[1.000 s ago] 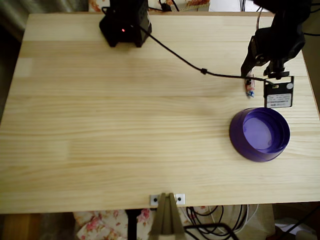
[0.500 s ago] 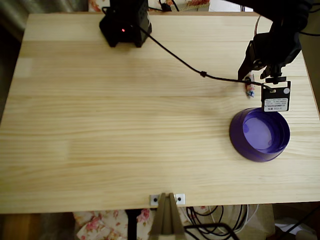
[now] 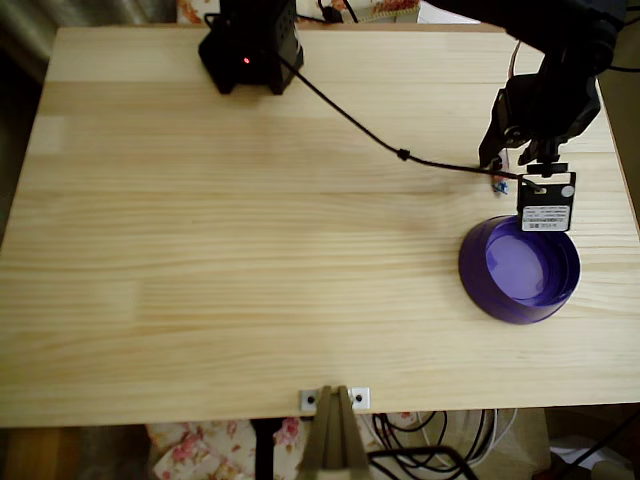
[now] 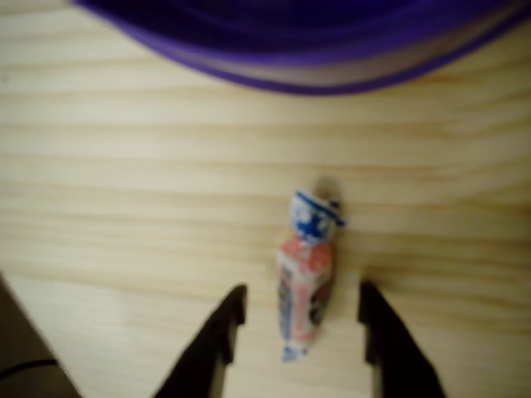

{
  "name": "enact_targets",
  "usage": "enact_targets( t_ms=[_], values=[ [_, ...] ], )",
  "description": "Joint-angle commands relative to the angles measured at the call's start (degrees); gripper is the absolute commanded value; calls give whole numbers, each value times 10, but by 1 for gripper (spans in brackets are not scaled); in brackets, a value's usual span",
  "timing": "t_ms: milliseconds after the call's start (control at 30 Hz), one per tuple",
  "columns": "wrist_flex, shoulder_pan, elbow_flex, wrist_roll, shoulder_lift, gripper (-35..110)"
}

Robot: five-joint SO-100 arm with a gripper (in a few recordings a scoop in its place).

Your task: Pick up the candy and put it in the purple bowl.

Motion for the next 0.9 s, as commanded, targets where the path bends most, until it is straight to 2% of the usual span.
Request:
enact_targets(
  t_ms=[0, 433, 867],
  values=[
    [7, 0, -38, 5, 25, 18],
    [6, 7, -37, 11, 24, 5],
    [36, 3, -39, 3, 70, 2]
  ],
)
